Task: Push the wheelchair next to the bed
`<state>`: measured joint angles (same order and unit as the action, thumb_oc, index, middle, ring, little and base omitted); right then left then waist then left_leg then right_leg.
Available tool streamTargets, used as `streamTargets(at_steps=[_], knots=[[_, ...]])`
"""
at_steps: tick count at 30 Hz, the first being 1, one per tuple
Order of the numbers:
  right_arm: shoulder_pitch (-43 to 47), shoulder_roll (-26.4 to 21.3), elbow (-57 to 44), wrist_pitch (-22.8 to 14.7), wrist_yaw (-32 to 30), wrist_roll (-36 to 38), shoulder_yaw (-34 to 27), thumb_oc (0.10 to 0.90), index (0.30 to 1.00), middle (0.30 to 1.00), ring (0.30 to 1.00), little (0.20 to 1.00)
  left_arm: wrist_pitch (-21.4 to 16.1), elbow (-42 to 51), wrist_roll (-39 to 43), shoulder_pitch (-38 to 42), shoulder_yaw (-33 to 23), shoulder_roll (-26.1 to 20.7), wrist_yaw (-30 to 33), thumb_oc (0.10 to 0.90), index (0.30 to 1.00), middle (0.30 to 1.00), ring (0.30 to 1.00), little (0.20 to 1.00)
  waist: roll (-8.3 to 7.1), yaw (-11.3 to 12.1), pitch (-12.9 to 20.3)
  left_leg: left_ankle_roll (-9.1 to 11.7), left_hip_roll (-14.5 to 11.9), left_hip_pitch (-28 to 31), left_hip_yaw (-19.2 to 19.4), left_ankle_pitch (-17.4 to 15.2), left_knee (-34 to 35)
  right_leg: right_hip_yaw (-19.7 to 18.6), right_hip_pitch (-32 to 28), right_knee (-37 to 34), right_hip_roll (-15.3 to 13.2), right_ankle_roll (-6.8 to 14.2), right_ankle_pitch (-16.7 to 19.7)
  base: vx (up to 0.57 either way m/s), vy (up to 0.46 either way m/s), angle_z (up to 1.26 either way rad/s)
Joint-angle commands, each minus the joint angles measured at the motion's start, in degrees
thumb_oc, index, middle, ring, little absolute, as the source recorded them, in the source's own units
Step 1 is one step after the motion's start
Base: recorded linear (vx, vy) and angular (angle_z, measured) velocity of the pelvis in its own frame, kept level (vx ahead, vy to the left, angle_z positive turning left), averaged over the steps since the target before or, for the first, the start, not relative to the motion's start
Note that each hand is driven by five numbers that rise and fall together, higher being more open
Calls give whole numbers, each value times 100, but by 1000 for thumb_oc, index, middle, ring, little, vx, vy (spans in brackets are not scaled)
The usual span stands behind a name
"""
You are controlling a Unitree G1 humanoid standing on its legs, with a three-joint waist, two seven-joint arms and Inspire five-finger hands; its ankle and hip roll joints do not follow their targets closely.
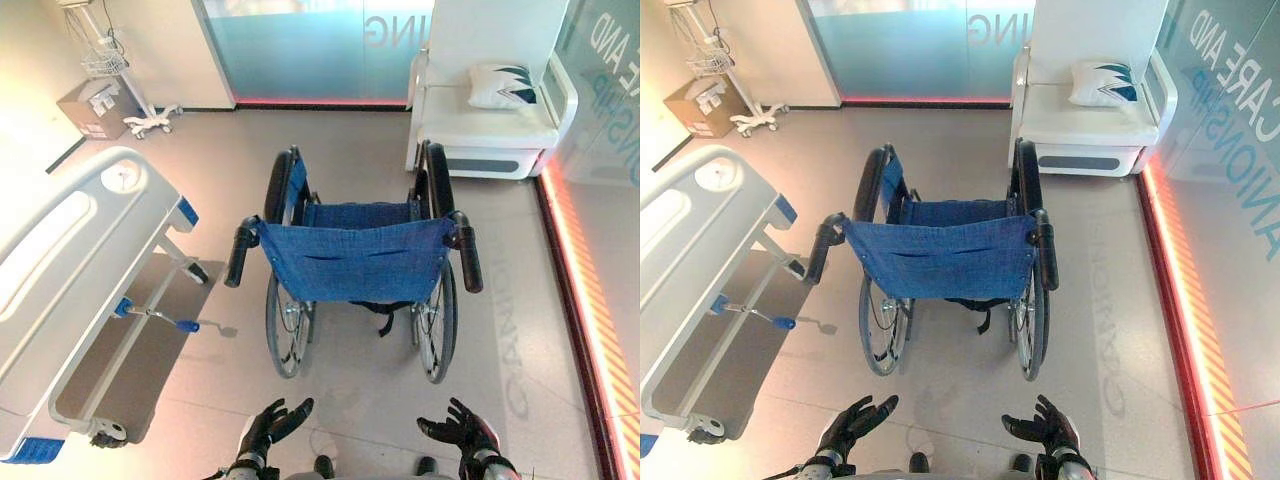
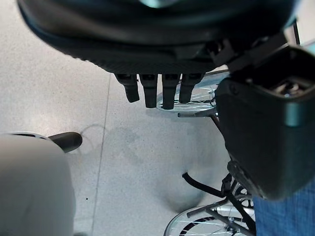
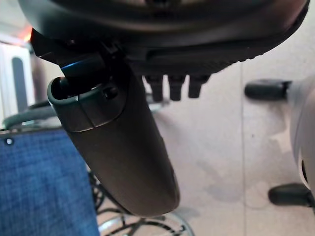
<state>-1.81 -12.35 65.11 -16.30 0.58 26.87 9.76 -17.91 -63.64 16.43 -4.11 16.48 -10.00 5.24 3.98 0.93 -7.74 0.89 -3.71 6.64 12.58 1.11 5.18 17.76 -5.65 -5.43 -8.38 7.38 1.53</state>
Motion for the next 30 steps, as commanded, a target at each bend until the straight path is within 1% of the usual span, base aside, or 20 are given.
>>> streamTargets(at_steps=[1, 4, 5, 7, 10, 14, 16, 18, 19, 20, 22, 25, 26, 27, 28, 30], knots=[[398, -5, 111, -476, -183, -332, 145, 800, 900, 900, 900, 900, -443, -235, -82, 189, 64, 41, 117, 800, 900, 900, 900, 900, -165, 81, 41, -101, 354, 115, -260, -517, -153, -99, -27, 378, -62, -165, -259, 0, 0, 0], [404, 15, 97, -444, -314, -342, 195, 800, 900, 900, 900, 900, -540, -245, 64, 173, 67, 49, 69, 800, 900, 900, 900, 900, -180, 96, 43, -124, 367, 112, -271, -526, -170, -106, -22, 402, -72, -164, -264, 0, 0, 0], [412, 18, 116, -415, -323, -304, 192, 800, 900, 900, 900, 900, -479, -244, 241, 184, 46, 59, -130, 800, 900, 900, 900, 900, -183, 107, 31, -133, 376, 114, -284, -536, -184, -103, -25, 421, -84, -168, -271, 0, 0, 0], [415, 24, 121, -397, -304, -288, 190, 800, 900, 900, 900, 900, -463, -239, 246, 185, 41, 73, -172, 800, 900, 900, 900, 900, -183, 108, 28, -138, 380, 119, -289, -538, -182, -102, -25, 429, -90, -166, -271, 0, 0, 0], [410, 73, 163, -182, -16, 31, 156, 800, 900, 900, 900, 900, -343, -250, 152, 168, 98, 131, -172, 800, 900, 900, 900, 900, -177, 127, 30, -154, 397, 141, -300, -539, -160, -86, -35, 421, -107, -156, -253, 0, 0, 0], [381, 109, 199, -109, 8, 78, 132, 800, 900, 900, 900, 900, -293, -254, 132, 155, 105, 138, -125, 800, 900, 900, 900, 900, -182, 135, 34, -162, 401, 151, -295, -538, -144, -77, -43, 408, -119, -144, -243, 0, 0, 0], [340, 142, 216, -171, -10, 147, 111, 800, 900, 900, 900, 900, -277, -280, 70, 130, 92, 133, -102, 800, 900, 900, 900, 900, -193, 136, 42, -162, 402, 163, -297, -535, -129, -61, -51, 393, -115, -135, -228, 17, -1, 0], [328, 156, 225, -148, -4, 127, 93, 800, 900, 900, 900, 900, -266, -300, 35, 107, 93, 136, -90, 800, 900, 900, 900, 900, -200, 133, 52, -163, 402, 170, -298, -537, -117, -56, -51, 379, -108, -129, -220, 17, -2, 0], [301, 161, 241, -65, 206, 102, 93, 800, 900, 900, 900, 900, -245, -328, 19, 88, 100, 127, -98, 800, 900, 900, 900, 900, -208, 124, 55, -158, 399, 163, -299, -534, -113, -58, -40, 371, -102, -130, -213, 0, 0, 0], [295, 160, 245, -48, 255, 116, 96, 800, 900, 900, 900, 900, -237, -329, 17, 85, 102, 124, -99, 800, 900, 900, 900, 900, -209, 123, 58, -156, 399, 159, -300, -532, -110, -58, -36, 368, -99, -130, -210, 0, 0, 0], [278, 145, 263, -119, 217, 153, 86, 800, 900, 900, 900, 900, -201, -346, 87, 83, 103, 117, -133, 800, 900, 900, 900, 900, -210, 116, 65, -145, 396, 145, -302, -519, -98, -53, -20, 346, -88, -123, -191, 0, 0, 0], [295, 119, 252, -29, 308, 274, 58, 800, 900, 900, 900, 900, -226, -340, 250, 85, 79, 130, -167, 800, 900, 900, 900, 900, -204, 113, 61, -143, 395, 133, -301, -508, -96, -61, -10, 333, -83, -122, -178, 0, 0, 0], [316, 60, 169, 12, 443, 472, -12, 800, 900, 900, 900, 900, -368, -283, 298, 106, 26, 115, -152, 800, 900, 900, 900, 900, -202, 112, 45, -127, 392, 127, -297, -490, -90, -60, -14, 312, -90, -110, -151, 0, 0, 0], [330, 19, 49, 25, 493, 637, -51, 800, 900, 900, 900, 900, -427, -218, 262, 118, -2, 78, -126, 800, 900, 900, 900, 900, -207, 115, 45, -121, 391, 125, -297, -484, -92, -64, -20, 300, -91, -98, -141, 0, 0, 0], [345, -55, -157, -2, 488, 751, -106, 800, 900, 900, 900, 900, -454, -108, 344, 141, -62, 0, -75, 800, 900, 900, 900, 900, -216, 112, 48, -119, 386, 128, -295, -482, -87, -72, -18, 291, -93, -89, -130, 0, 0, 0], [357, -206, -596, -28, 255, 830, -218, 800, 900, 900, 900, 900, -386, 235, 591, 178, -319, -193, -44, 800, 900, 900, 900, 900, -229, 118, 68, -118, 381, 138, -291, -478, -67, -88, -27, 267, -93, -75, -118, 0, 0, 0]])
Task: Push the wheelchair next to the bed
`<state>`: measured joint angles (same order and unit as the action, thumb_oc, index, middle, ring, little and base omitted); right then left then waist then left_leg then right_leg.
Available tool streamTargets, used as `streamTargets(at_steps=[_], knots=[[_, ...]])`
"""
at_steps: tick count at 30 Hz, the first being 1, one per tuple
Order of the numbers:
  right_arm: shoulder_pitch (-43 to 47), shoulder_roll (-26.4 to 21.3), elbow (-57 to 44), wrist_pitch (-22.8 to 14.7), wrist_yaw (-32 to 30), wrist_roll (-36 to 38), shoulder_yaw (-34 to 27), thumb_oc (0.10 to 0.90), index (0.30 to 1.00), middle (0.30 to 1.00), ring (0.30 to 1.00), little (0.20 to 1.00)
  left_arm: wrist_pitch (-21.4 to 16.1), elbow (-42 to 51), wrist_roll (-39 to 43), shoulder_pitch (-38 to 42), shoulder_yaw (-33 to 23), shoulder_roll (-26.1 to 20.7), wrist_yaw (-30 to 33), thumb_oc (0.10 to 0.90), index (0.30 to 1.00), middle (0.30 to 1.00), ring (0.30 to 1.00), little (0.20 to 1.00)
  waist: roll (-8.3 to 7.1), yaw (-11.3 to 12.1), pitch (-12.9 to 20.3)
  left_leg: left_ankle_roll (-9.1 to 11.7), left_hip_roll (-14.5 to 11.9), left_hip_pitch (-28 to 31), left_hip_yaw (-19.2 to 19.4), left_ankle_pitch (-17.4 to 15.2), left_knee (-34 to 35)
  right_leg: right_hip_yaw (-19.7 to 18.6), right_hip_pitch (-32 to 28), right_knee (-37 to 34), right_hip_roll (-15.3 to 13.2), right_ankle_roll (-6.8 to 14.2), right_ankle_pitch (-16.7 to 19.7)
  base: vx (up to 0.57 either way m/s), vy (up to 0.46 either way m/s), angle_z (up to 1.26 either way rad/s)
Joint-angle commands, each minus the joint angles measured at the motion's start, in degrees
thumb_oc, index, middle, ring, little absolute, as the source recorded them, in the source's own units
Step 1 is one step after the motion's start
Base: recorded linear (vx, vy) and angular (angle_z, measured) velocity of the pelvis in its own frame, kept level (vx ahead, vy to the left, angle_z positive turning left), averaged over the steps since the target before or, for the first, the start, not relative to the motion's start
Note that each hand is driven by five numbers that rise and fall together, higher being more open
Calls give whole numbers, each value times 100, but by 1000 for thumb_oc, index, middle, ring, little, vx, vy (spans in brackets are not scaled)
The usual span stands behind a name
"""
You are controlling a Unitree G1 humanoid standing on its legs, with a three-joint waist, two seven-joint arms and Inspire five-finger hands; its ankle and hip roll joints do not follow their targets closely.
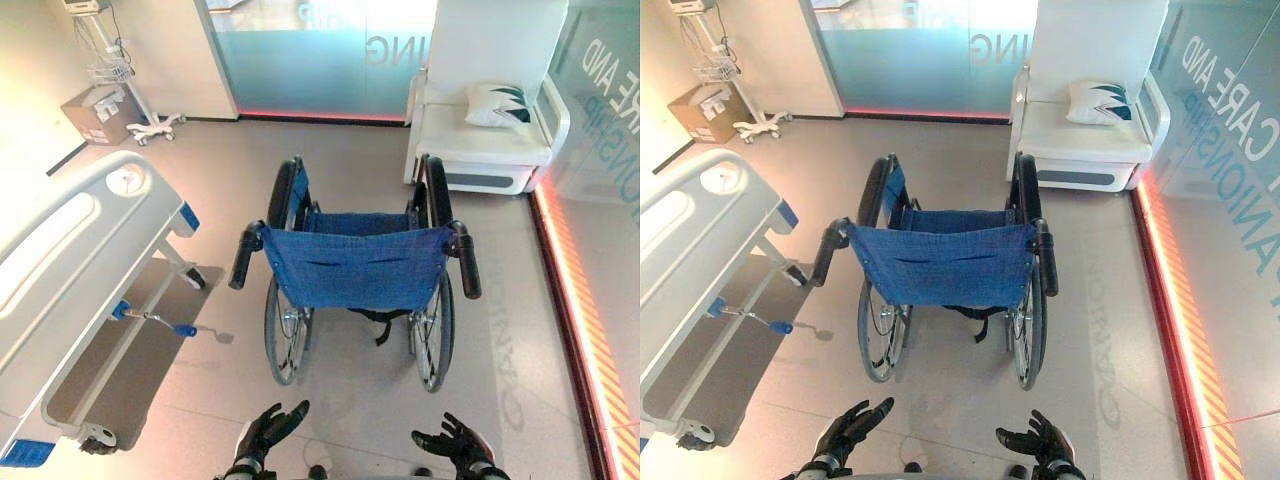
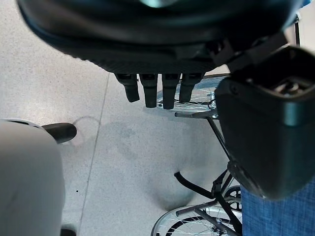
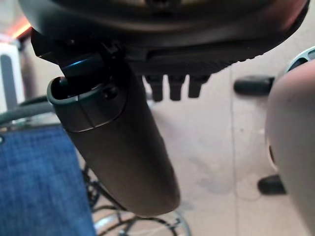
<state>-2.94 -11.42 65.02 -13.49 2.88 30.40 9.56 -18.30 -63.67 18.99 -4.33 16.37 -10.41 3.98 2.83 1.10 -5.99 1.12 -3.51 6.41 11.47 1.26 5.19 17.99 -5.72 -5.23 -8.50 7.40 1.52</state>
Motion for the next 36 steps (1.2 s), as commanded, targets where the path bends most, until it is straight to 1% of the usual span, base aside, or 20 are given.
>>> streamTargets(at_steps=[1, 2, 3, 4, 5, 6, 7, 8, 9, 10, 11, 12, 14, 18, 23, 26, 29, 32, 34, 36], knots=[[459, -383, -814, -301, -87, 531, -282, 800, 900, 900, 900, 900, -299, 462, 447, 210, -482, -260, 103, 800, 900, 900, 900, 900, -122, 103, -97, -143, 358, 170, -186, -493, -58, -119, -25, 242, -81, -69, -113, 0, 0, 0], [441, -460, -1066, -293, -186, 596, -376, 800, 900, 900, 900, 900, -333, 709, 569, 210, -685, -368, 144, 800, 900, 900, 900, 900, -128, 112, -84, -147, 357, 180, -192, -494, -49, -123, -27, 238, -81, -67, -109, 0, 0, 0], [435, -465, -1095, -298, -201, 602, -383, 800, 900, 900, 900, 900, -346, 737, 583, 204, -705, -380, 153, 800, 900, 900, 900, 900, -130, 111, -84, -147, 357, 184, -192, -495, -48, -123, -31, 238, -81, -66, -109, 0, 0, 0], [386, -633, -1563, -324, -344, 743, -575, 800, 900, 900, 900, 900, -411, 1242, 762, 202, -1026, -608, 272, 800, 900, 900, 900, 900, -139, 124, -80, -152, 351, 191, -202, -492, -45, -131, -41, 234, -81, -68, -104, 0, 0, 0], [371, -659, -1632, -357, -349, 789, -606, 800, 900, 900, 900, 900, -477, 1312, 793, 192, -1076, -643, 303, 800, 900, 900, 900, 900, -141, 125, -78, -152, 350, 191, -204, -492, -46, -133, -40, 235, -80, -69, -105, -7, -32, 2], [348, -855, -2099, -297, -397, 891, -859, 800, 900, 900, 900, 900, -630, 1737, 659, 170, -1331, -855, 523, 800, 900, 900, 900, 900, -139, 117, -89, -152, 340, 232, -199, -510, -39, -140, -79, 223, -73, -62, -106, -10, -14, 3], [359, -972, -2319, -303, -414, 935, -973, 800, 900, 900, 900, 900, -679, 1935, 647, 171, -1436, -975, 629, 800, 900, 900, 900, 900, -145, 109, -63, -155, 343, 209, -194, -488, -26, -152, -55, 211, -71, -61, -89, 0, 0, 0], [357, -1005, -2373, -365, -407, 964, -1004, 800, 900, 900, 900, 900, -751, 1986, 656, 165, -1464, -1009, 698, 800, 900, 900, 900, 900, -146, 106, -59, -155, 343, 211, -193, -487, -24, -156, -57, 207, -69, -59, -87, 0, 0, 0], [412, -1226, -2714, -371, -384, 1048, -1213, 800, 900, 900, 900, 900, -771, 2274, 739, 184, -1712, -1237, 869, 800, 900, 900, 900, 900, -144, 83, -60, -146, 337, 245, -182, -503, -19, -173, -95, 184, -59, -53, -97, 0, 0, 0], [455, -1314, -2802, -407, -376, 1094, -1284, 800, 900, 900, 900, 900, -807, 2352, 755, 213, -1837, -1348, 922, 800, 900, 900, 900, 900, -149, 77, -37, -140, 340, 224, -175, -489, -19, -179, -79, 173, -61, -54, -84, 0, 0, 0], [548, -1472, -2967, -479, -477, 1157, -1396, 800, 900, 900, 900, 900, -853, 2502, 818, 275, -2034, -1548, 977, 800, 900, 900, 900, 900, -151, 67, -8, -127, 345, 220, -171, -490, -19, -190, -88, 151, -57, -53, -84, 0, 0, 0], [551, -1471, -2970, -477, -480, 1156, -1395, 800, 900, 900, 900, 900, -850, 2504, 820, 276, -2037, -1550, 975, 800, 900, 900, 900, 900, -152, 66, -11, -127, 345, 222, -171, -490, -19, -190, -90, 150, -57, -53, -84, 0, 0, 0], [832, -1779, -3291, -653, -667, 1150, -1648, 800, 900, 900, 900, 900, -915, 2917, 805, 459, -2387, -1900, 1164, 800, 900, 900, 900, 900, -143, 56, 25, -110, 347, 243, -177, -508, -19, -215, -128, 118, -55, -53, -103, 2, 16, 0], [1209, -2085, -3846, -708, -1056, 1029, -1723, 800, 900, 900, 900, 900, -913, 3361, 892, 778, -2507, -2284, 1525, 800, 900, 900, 900, 900, -110, 40, 65, -99, 367, 267, -191, -520, -19, -250, -154, 101, -74, -43, -118, 3, 40, 0], [1673, -2257, -4329, -822, -1561, 801, -1571, 800, 900, 900, 900, 900, -1120, 3800, 1007, 1271, -2501, -2545, 1859, 800, 900, 900, 900, 900, -98, 55, 103, -94, 376, 289, -211, -529, -19, -276, -200, 76, -89, -26, -131, 2, 8, 0], [1853, -2262, -4619, -857, -1738, 721, -1531, 800, 900, 900, 900, 900, -1239, 4089, 1071, 1467, -2477, -2608, 1726, 800, 900, 900, 900, 900, -115, 65, 113, -99, 375, 295, -215, -533, -19, -269, -223, 66, -91, -21, -133, 2, -9, 1], [1987, -2255, -4943, -829, -1752, 660, -1520, 800, 900, 900, 900, 900, -1212, 4516, 1039, 1592, -2427, -2656, 1324, 800, 900, 900, 900, 900, -149, 99, 118, -114, 372, 299, -225, -540, -19, -252, -234, 67, -88, -16, -134, 0, -41, 3], [2017, -2249, -5251, -725, -1581, 659, -1499, 800, 900, 900, 900, 900, -1186, 4971, 574, 1634, -2311, -2740, 919, 800, 900, 900, 900, 900, -187, 120, 108, -127, 378, 300, -233, -540, -19, -245, -235, 71, -80, -9, -123, -4, -41, 5], [2017, -2301, -5485, -671, -1467, 736, -1513, 800, 900, 900, 900, 900, -1046, 5297, 562, 1640, -2268, -2869, 529, 800, 900, 900, 900, 900, -207, 131, 103, -139, 383, 289, -242, -536, -19, -254, -231, 64, -68, -4, -111, -1, -16, 0], [2069, -2310, -5682, -699, -1234, 938, -1535, 800, 900, 900, 900, 900, -1050, 5451, 676, 1692, -2249, -3000, 137, 800, 900, 900, 900, 900, -225, 136, 111, -145, 384, 279, -234, -538, -19, -263, -222, 58, -54, 7, -104, 0, 0, 0]])
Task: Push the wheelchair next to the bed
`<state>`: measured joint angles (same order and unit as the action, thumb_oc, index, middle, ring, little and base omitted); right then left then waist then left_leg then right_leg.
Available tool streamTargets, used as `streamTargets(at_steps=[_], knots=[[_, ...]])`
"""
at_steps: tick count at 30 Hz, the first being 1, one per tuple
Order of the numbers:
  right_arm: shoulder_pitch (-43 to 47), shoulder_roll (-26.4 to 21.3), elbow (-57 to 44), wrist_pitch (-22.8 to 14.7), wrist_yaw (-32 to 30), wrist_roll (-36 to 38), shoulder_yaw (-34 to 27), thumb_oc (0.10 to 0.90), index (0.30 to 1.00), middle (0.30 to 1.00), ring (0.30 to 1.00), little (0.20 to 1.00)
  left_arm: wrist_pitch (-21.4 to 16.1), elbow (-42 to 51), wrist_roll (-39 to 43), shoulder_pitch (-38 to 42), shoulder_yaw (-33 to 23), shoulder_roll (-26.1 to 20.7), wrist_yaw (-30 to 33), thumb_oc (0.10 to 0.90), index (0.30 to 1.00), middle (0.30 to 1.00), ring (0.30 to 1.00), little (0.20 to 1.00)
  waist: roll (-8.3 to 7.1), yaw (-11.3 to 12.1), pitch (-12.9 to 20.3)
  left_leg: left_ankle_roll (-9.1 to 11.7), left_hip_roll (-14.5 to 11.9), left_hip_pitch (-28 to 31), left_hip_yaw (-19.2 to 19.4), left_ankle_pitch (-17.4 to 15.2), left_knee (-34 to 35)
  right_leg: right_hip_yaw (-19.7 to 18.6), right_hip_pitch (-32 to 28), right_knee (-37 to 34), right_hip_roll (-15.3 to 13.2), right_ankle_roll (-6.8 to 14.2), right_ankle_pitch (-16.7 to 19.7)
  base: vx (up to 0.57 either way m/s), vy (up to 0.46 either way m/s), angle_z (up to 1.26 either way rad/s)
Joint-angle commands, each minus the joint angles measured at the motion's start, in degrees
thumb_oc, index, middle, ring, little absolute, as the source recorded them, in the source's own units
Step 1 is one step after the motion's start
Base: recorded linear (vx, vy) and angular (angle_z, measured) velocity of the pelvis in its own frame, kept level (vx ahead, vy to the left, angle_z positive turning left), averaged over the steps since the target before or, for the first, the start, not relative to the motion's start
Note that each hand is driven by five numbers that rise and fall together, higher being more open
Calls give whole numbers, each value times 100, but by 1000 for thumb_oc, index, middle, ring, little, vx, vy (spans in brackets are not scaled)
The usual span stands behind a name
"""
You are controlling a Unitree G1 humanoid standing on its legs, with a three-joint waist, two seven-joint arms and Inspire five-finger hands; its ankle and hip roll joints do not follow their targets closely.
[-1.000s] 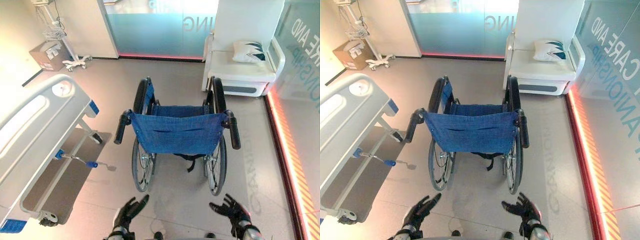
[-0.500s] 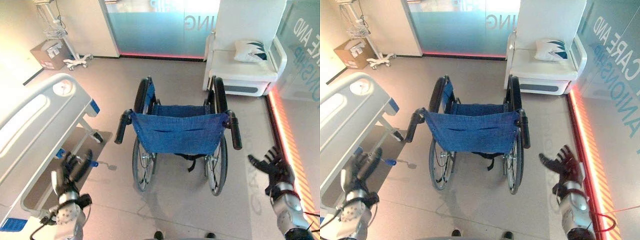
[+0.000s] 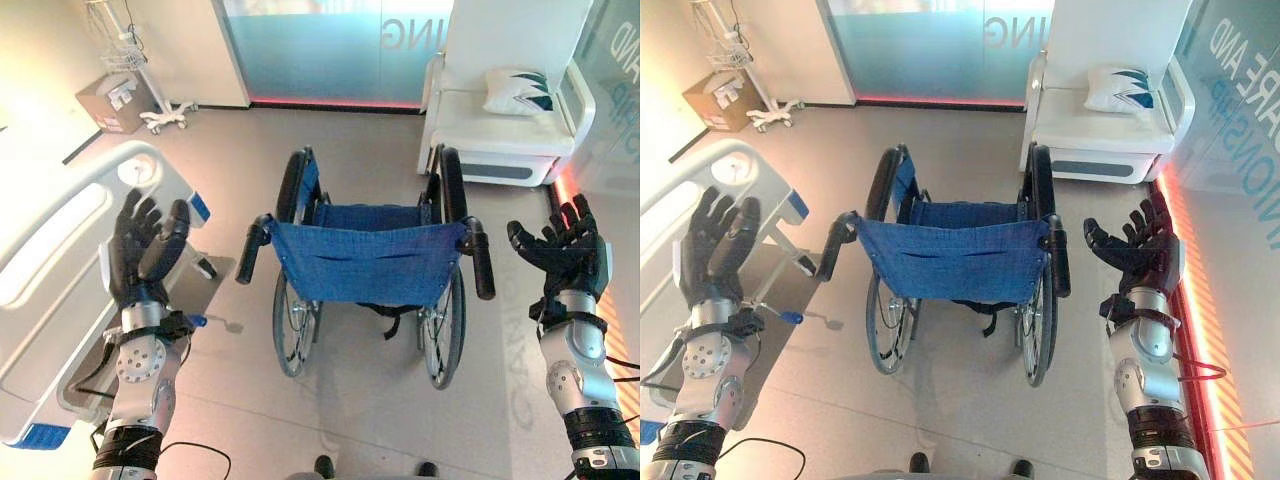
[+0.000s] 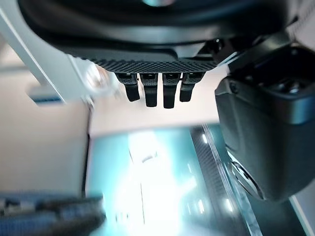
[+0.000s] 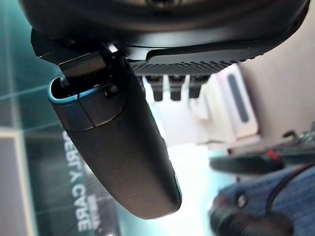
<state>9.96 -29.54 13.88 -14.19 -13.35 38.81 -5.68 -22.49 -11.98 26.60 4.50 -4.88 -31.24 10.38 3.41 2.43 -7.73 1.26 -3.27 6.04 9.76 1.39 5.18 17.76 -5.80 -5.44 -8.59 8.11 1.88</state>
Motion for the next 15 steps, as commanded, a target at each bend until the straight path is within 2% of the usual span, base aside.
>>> streamTargets(at_steps=[1, 5, 12, 15], knots=[[808, -486, -636, -614, 448, 154, -4, 800, 900, 900, 900, 900, -623, 331, 9, 831, -104, -951, -630, 800, 900, 900, 900, 900, -291, 10, 286, -156, 358, 313, -57, -548, -18, -238, -211, 78, -42, -59, -135, 0, 0, 0], [846, -407, -798, -611, 679, 239, 52, 800, 900, 900, 900, 900, -458, 468, 142, 840, -41, -957, -1060, 800, 900, 900, 900, 900, -306, 25, 292, -163, 350, 300, -55, -544, -18, -237, -198, 78, -32, -47, -122, 0, 0, 0], [569, -375, -1347, -326, 1078, -48, 141, 800, 900, 900, 900, 900, 496, 542, -694, 566, 121, -1212, -1663, 800, 900, 900, 900, 900, -304, 14, 263, -187, 339, 293, -18, -516, -18, -236, -183, 77, -20, -15, -87, 0, 0, 0], [455, -448, -1448, -330, 1128, -218, 169, 800, 900, 900, 900, 900, 821, 489, -1099, 456, 151, -1402, -1694, 800, 900, 900, 900, 900, -297, 3, 261, -197, 339, 277, 8, -497, -18, -247, -163, 73, -15, -1, -68, 0, 0, 0]])
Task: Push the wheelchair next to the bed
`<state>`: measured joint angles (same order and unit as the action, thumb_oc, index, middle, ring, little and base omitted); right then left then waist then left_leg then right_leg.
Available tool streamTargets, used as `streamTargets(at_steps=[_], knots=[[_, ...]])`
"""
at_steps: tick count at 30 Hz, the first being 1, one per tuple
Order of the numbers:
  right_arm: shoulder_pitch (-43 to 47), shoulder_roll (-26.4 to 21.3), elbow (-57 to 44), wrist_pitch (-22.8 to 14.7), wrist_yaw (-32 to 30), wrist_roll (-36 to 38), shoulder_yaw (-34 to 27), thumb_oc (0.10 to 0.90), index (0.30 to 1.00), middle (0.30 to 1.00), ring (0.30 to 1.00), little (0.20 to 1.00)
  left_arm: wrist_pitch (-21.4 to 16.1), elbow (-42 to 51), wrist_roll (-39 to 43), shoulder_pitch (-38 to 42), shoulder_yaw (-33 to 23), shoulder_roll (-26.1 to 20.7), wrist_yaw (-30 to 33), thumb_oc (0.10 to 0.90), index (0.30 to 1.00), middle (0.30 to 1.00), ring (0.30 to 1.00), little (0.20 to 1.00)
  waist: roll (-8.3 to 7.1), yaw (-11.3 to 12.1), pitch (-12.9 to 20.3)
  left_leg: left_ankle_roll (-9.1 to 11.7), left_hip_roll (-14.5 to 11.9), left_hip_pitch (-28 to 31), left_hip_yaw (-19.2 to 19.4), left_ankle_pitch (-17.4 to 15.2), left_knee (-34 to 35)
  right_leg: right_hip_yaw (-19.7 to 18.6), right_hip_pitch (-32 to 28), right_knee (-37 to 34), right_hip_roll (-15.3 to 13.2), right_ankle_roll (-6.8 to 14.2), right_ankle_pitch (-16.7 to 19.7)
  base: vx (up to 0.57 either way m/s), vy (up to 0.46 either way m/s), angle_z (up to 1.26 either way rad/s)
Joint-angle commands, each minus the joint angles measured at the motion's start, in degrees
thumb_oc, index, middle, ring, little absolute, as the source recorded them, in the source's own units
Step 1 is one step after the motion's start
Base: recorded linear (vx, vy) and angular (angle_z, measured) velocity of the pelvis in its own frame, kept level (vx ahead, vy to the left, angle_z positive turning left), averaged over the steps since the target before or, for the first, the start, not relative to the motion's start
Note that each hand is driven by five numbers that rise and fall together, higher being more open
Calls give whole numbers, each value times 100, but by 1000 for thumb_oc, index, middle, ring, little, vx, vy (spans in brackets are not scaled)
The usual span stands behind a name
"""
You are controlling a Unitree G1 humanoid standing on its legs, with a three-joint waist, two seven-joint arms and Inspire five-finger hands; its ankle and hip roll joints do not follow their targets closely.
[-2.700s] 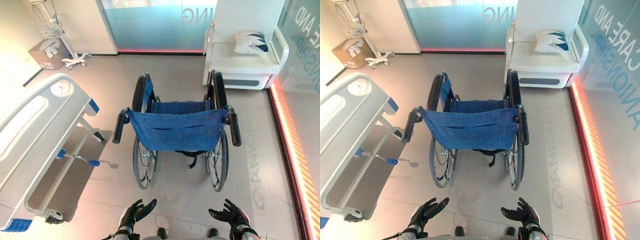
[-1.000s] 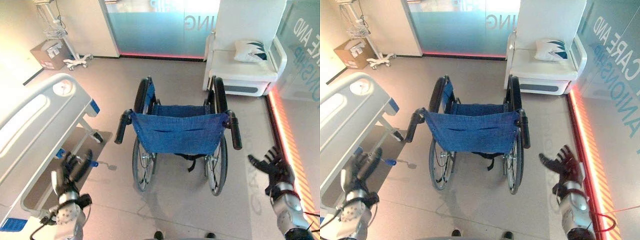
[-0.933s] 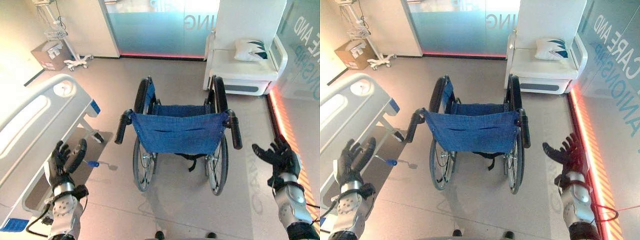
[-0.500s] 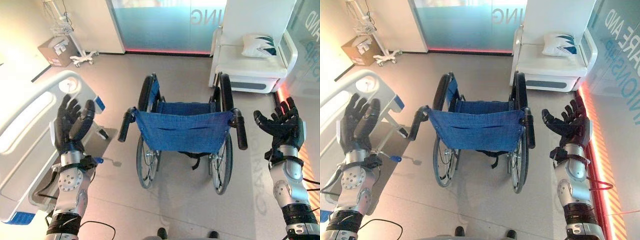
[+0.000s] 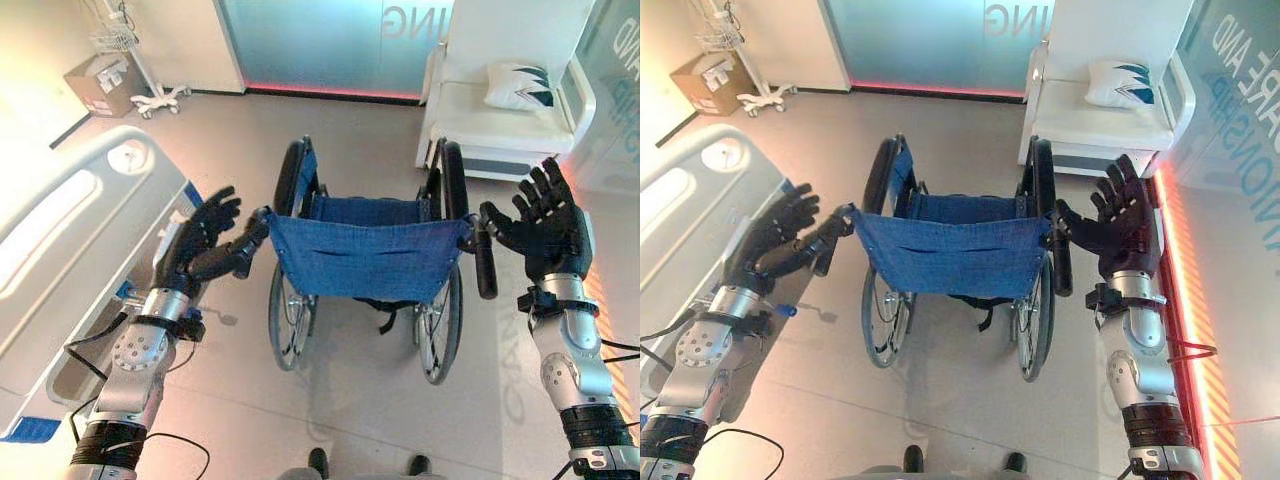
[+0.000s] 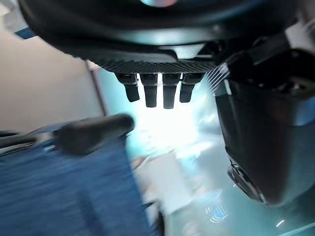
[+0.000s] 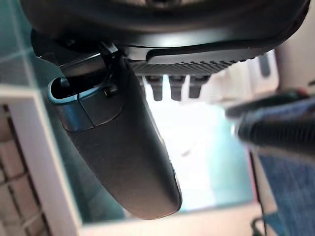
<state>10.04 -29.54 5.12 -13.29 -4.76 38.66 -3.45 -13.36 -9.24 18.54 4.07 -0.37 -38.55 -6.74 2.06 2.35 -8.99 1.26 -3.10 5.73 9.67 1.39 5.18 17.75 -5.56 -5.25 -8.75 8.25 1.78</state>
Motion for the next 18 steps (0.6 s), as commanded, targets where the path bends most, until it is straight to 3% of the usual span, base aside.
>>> streamTargets(at_steps=[1, 4, 11, 18], knots=[[443, -484, -585, -407, 291, -229, -36, 800, 900, 900, 900, 900, 48, 120, -473, 491, -295, -737, -3, 800, 900, 900, 900, 900, -159, 11, 384, -198, 318, 300, 32, -489, -18, -244, -180, 52, 1, -7, -55, 0, 0, 0], [492, -576, -640, -337, 307, -264, 38, 800, 900, 900, 900, 900, 214, -103, -853, 551, -188, -926, 196, 800, 900, 900, 900, 900, -151, -1, 369, -197, 318, 295, 48, -476, -18, -244, -172, 53, 7, 2, -40, 0, 0, 0], [725, -607, -630, -257, 192, -410, 264, 800, 900, 900, 900, 900, 597, -539, -825, 926, 154, -908, 315, 800, 900, 900, 900, 900, -164, -33, 354, -203, 322, 297, 58, -462, -18, -281, -167, 68, 30, 2, -31, 0, 0, 0], [1123, -746, -513, 177, -36, -885, 580, 800, 900, 900, 900, 900, 851, -1156, -861, 1595, 509, -930, 695, 800, 900, 900, 900, 900, -184, -108, 353, -198, 329, 317, 104, -463, -32, -334, -174, 91, 51, 3, -31, 0, 0, 0]])
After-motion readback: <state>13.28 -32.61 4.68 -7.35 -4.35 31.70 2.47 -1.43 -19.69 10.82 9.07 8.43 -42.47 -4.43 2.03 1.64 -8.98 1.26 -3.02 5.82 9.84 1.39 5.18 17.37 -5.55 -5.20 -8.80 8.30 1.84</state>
